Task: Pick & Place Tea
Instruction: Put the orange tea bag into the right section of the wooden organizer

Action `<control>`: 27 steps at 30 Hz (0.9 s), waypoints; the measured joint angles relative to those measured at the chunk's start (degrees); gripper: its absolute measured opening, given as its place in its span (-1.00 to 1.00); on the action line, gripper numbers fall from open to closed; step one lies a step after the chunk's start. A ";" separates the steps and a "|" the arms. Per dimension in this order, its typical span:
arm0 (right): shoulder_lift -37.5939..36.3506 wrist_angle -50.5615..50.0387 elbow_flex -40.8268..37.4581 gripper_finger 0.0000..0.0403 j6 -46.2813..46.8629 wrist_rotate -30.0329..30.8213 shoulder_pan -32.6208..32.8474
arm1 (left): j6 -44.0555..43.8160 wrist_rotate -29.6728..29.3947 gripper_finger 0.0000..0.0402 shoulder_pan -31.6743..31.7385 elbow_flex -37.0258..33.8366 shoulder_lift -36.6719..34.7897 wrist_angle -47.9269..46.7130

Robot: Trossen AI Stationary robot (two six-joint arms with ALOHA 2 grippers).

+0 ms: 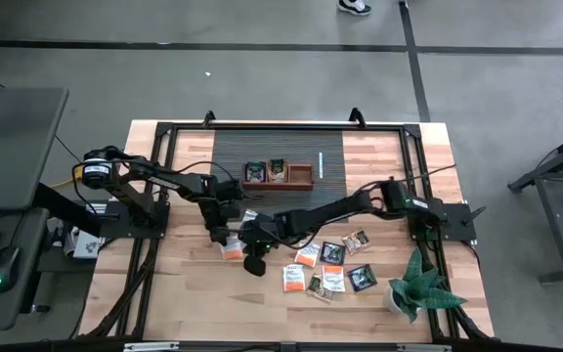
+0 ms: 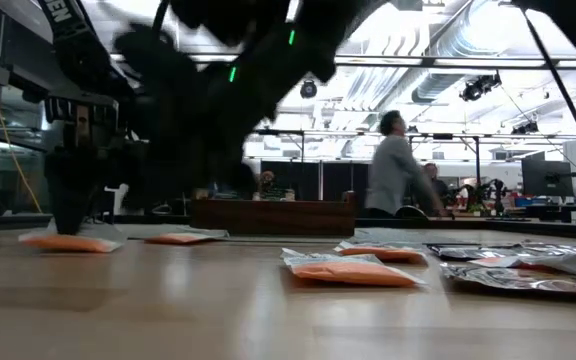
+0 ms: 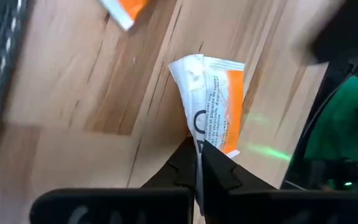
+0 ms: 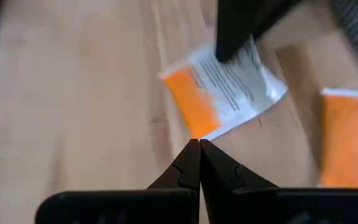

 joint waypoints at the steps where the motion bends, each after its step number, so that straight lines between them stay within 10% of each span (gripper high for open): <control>1: -1.37 -1.07 0.09 -1.00 -0.49 -0.13 -0.07 | 1.00 -0.39 -1.00 0.00 0.41 0.04 -0.06; 9: -11.65 -10.71 0.20 -1.00 -2.08 -3.51 -1.91 | 8.34 -13.13 -1.00 0.02 8.97 -4.99 -10.28; 17: -22.16 -23.31 0.26 -0.96 -6.72 5.35 -4.08 | 17.91 -30.53 -1.00 -3.22 21.59 -8.47 -21.20; 27: -25.41 -26.89 0.35 -0.32 -8.87 3.95 -8.80 | 23.25 -49.08 -1.00 -8.22 36.04 -8.26 -28.77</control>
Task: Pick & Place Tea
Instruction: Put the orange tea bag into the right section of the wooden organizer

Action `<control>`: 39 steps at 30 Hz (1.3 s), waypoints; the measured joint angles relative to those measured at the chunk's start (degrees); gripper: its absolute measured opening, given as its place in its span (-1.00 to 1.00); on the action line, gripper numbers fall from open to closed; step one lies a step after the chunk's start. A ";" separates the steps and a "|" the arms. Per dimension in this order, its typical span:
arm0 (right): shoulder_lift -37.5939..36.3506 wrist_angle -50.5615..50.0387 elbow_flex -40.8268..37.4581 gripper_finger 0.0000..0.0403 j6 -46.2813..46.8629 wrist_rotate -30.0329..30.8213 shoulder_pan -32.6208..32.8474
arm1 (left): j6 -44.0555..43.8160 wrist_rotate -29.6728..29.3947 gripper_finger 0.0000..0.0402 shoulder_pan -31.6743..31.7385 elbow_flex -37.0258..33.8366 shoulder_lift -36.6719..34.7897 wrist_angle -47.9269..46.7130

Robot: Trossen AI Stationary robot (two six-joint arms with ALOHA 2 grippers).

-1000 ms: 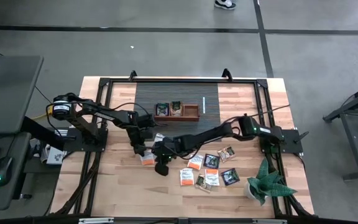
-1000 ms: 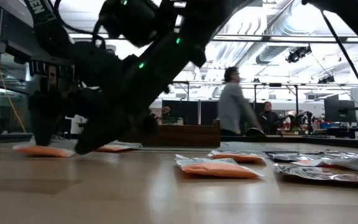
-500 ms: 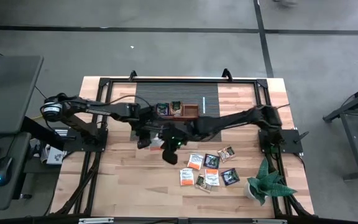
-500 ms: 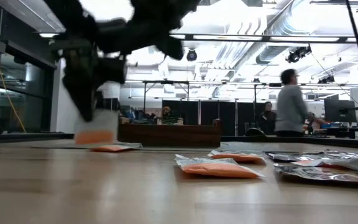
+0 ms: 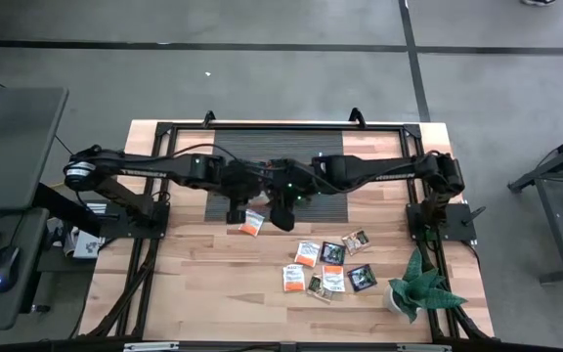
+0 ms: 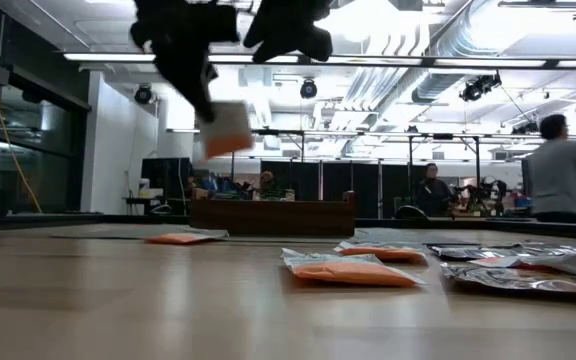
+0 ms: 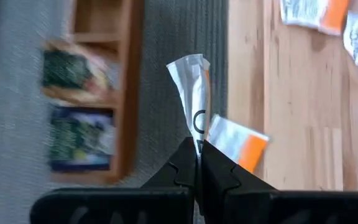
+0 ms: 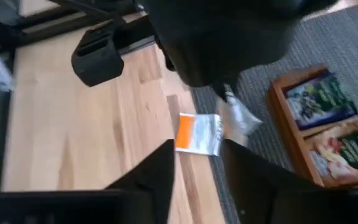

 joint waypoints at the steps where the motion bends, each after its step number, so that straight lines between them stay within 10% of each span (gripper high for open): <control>1: 0.00 0.07 0.06 -0.24 0.01 -0.49 -0.39 | 0.31 -0.87 -1.00 0.00 1.23 -0.02 -0.99; 8: -0.11 0.11 0.10 0.07 -2.74 0.43 -2.22 | 1.21 -3.60 -1.00 0.07 5.45 0.02 -4.92; 28: -10.38 -12.23 -0.07 0.08 -5.67 12.67 -4.76 | 0.16 -4.41 -1.00 -0.02 5.46 -0.22 -3.87; 39: -8.18 -10.88 -0.09 0.08 -7.27 5.04 -5.18 | 2.21 -4.61 -1.00 -0.02 11.42 -0.15 -3.29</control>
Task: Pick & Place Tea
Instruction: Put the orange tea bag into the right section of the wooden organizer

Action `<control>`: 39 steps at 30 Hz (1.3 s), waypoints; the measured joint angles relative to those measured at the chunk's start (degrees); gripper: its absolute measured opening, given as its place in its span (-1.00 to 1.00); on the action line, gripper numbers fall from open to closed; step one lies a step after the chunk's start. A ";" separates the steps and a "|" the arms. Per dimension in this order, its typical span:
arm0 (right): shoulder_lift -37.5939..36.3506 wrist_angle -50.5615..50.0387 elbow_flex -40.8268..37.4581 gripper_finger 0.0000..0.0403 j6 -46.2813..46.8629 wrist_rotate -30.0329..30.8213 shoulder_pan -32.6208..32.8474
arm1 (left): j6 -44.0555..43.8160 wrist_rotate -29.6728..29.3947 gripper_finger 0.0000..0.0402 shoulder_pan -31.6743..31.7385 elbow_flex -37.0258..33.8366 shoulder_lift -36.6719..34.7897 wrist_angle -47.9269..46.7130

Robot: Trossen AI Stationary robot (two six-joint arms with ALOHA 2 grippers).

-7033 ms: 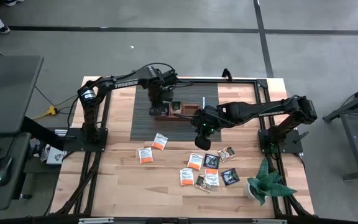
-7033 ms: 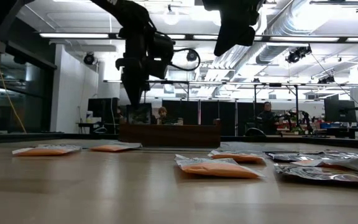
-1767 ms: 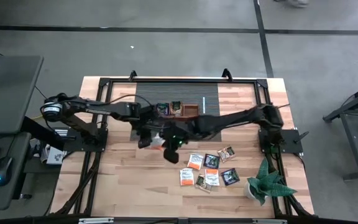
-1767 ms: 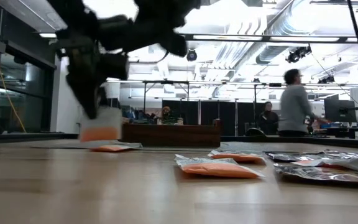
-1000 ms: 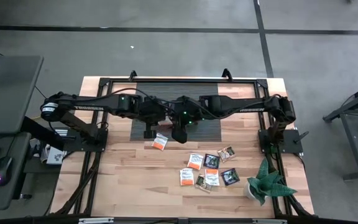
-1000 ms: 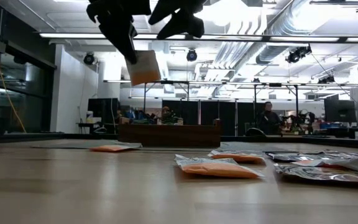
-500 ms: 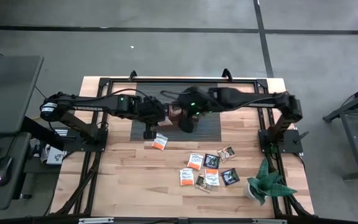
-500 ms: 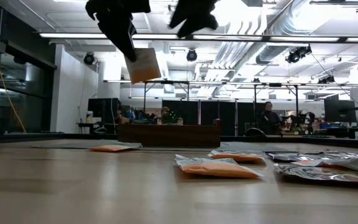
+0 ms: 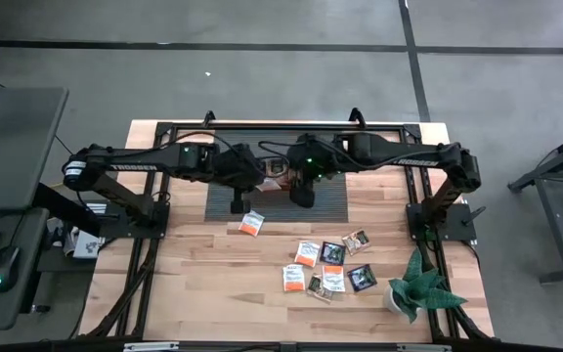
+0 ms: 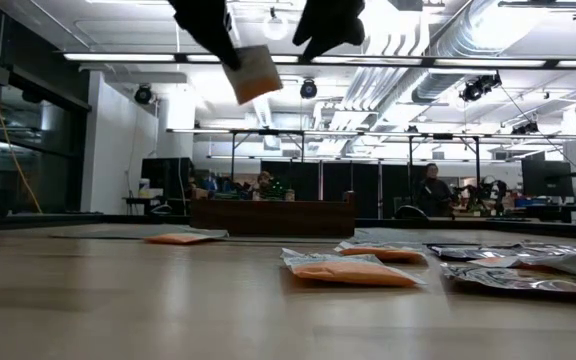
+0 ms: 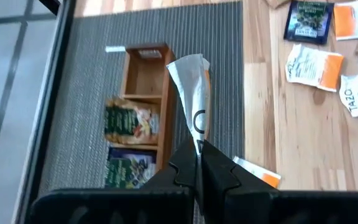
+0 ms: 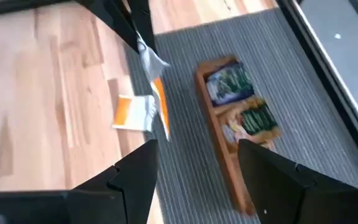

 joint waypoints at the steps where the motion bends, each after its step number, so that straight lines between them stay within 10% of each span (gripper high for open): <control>1: 0.14 1.29 0.00 0.08 0.04 -0.82 0.00 | 0.42 -0.06 -1.00 0.00 0.33 0.00 -0.13; 23: 2.48 10.95 0.04 0.03 1.49 -4.24 0.80 | 0.55 -1.61 -1.00 0.02 5.97 0.02 -4.22; 39: 2.48 11.47 0.04 -0.97 1.80 -4.52 0.80 | 0.48 -1.06 -1.00 0.02 5.97 0.04 -5.44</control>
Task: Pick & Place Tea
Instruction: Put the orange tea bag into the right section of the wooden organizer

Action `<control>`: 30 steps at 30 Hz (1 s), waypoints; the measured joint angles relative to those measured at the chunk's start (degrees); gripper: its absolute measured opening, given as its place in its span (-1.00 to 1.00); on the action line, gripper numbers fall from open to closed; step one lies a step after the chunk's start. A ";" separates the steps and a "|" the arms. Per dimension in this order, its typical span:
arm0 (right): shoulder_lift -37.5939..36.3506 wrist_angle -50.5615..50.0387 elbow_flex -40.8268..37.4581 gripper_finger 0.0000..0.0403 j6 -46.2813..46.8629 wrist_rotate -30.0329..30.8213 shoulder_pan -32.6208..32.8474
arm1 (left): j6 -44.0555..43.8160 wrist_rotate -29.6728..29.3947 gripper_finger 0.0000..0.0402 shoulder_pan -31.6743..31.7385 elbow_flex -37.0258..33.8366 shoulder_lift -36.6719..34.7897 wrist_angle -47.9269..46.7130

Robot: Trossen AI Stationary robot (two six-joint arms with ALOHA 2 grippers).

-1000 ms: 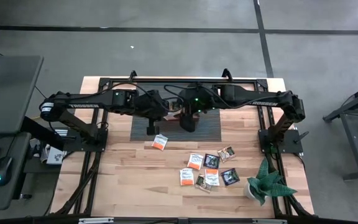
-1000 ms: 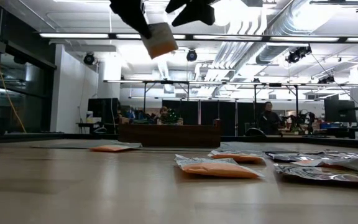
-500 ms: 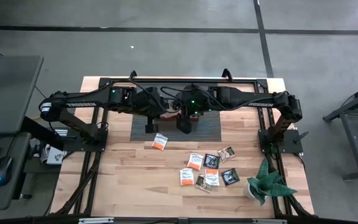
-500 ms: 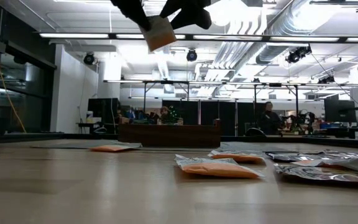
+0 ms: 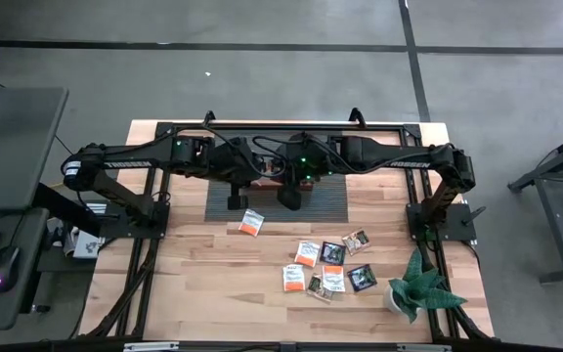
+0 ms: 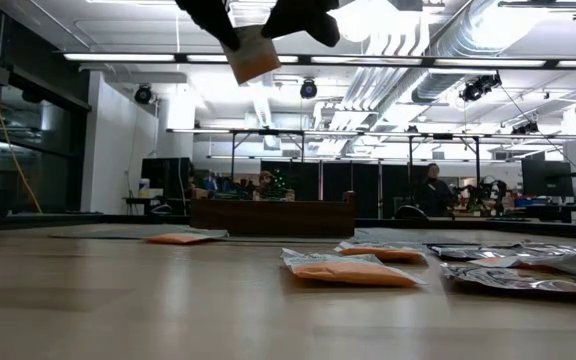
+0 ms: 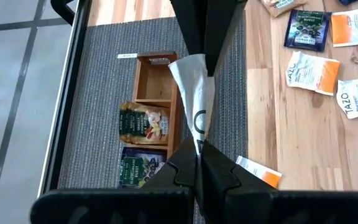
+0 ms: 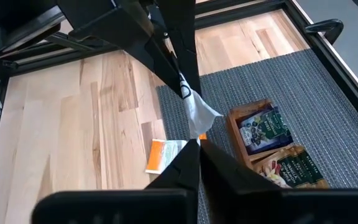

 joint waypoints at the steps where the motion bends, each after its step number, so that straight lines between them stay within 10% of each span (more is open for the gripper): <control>1: 0.00 0.00 0.00 -0.97 0.09 -0.01 0.00 | 0.00 0.09 -1.00 0.00 0.00 0.00 -0.02; 15: 0.00 0.09 0.00 -1.00 1.96 2.55 0.74 | 3.46 4.13 -0.97 0.02 -0.02 0.00 -0.02; 30: -0.04 -8.84 0.04 -1.00 7.50 10.84 -0.03 | 2.08 -6.20 -0.06 0.16 -0.21 -2.92 -4.74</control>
